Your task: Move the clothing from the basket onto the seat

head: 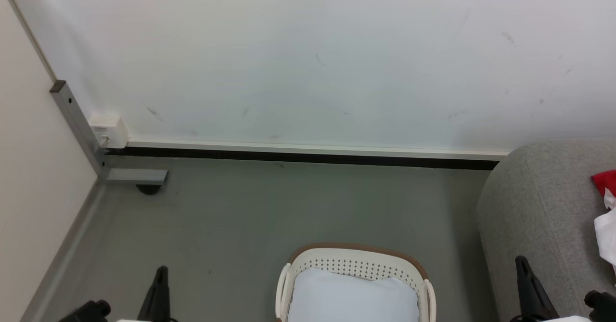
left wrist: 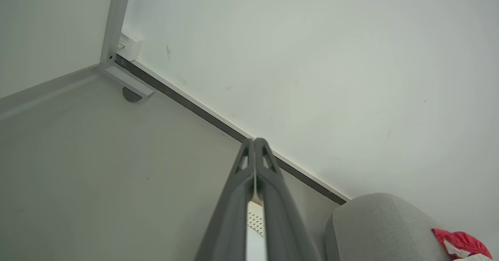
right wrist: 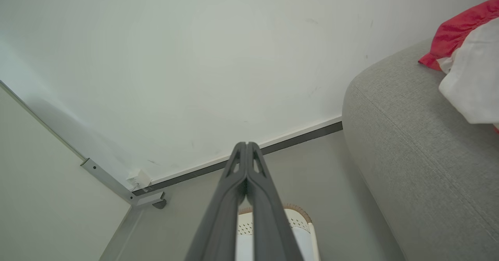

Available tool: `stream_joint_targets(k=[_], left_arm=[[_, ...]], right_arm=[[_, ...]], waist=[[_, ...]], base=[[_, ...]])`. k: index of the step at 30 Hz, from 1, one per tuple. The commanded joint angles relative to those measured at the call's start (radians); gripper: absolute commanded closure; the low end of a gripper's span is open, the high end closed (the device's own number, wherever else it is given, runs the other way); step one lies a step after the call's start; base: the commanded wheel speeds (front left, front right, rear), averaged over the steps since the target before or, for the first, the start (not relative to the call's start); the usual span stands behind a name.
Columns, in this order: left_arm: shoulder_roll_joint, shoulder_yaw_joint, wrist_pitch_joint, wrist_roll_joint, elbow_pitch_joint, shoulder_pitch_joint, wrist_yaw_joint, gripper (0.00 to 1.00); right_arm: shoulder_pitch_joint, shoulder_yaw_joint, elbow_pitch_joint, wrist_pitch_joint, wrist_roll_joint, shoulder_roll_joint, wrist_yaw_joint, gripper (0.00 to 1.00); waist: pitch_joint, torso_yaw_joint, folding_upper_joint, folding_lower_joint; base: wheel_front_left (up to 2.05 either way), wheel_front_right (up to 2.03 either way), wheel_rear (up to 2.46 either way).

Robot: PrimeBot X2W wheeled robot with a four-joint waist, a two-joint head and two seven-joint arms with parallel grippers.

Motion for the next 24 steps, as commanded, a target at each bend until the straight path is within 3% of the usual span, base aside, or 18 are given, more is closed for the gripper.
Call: stream_joint_targets(k=[1,24], left_arm=[[0.006,0.005,0.01,-0.044,-0.02,-0.027,-0.001,1.0],[0.007,0.023,0.09,-0.344,-0.046,-0.041,-0.002,1.0]], right_arm=[[-0.028,-0.01,-0.019,0.009,0.039,-0.001,0.0,1.0],[-0.043,-0.062,-0.034,0.089,0.314,0.012,-0.001,1.0]], waist=[[0.001,0.0,0.0,0.0],[0.015,-0.004,0.0,0.0]], base=[[0.0,0.0,0.0],[0.0,0.0,0.0]])
